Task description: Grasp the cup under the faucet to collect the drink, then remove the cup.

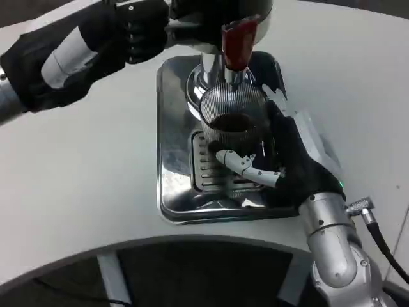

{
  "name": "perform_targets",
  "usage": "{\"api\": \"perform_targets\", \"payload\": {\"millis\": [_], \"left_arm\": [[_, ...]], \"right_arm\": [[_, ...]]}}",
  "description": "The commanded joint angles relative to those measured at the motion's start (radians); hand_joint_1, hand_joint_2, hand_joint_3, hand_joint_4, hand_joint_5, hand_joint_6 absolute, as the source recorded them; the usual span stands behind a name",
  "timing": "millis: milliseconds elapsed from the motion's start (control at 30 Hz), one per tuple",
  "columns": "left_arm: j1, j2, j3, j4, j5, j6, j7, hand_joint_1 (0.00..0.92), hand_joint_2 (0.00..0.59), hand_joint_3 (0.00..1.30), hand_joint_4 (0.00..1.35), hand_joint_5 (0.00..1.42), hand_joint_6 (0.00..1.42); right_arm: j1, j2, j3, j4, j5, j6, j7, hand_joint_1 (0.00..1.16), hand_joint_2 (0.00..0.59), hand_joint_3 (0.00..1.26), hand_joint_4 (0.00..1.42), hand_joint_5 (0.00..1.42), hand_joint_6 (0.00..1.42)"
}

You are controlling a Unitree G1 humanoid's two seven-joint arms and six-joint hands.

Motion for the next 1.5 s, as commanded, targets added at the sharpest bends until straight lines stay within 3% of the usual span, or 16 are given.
{"api": "perform_targets", "payload": {"millis": [33,533,1167,1333,1500], "left_arm": [[0.052,0.04,0.037,-0.03,-0.017,0.026,0.027,0.0,0.054,0.15,0.05,0.15,0.07],[0.131,0.099,0.105,-0.031,-0.007,0.051,0.113,0.0,0.055,0.17,0.06,0.17,0.09],[0.246,0.136,0.138,-0.034,0.001,0.049,0.175,0.0,0.055,0.19,0.07,0.18,0.09],[0.272,0.132,0.136,-0.042,0.002,0.047,0.182,0.0,0.055,0.19,0.08,0.18,0.09],[0.293,0.128,0.132,-0.056,0.001,0.05,0.189,0.0,0.055,0.19,0.08,0.19,0.09]], "right_arm": [[0.02,0.015,0.009,-0.015,-0.002,-0.001,-0.023,0.7,0.217,0.16,0.0,0.0,0.01],[0.02,0.029,0.02,-0.008,-0.008,0.001,-0.058,0.74,0.217,0.4,0.22,0.04,0.07],[0.026,0.036,0.031,-0.009,-0.036,0.02,-0.091,0.86,0.228,0.62,0.6,0.35,0.16],[0.031,0.036,0.035,-0.016,-0.055,0.03,-0.1,0.89,0.225,0.69,0.71,0.51,0.39],[0.036,0.035,0.04,-0.025,-0.073,0.039,-0.104,0.93,0.228,0.76,0.86,0.75,0.82]]}}
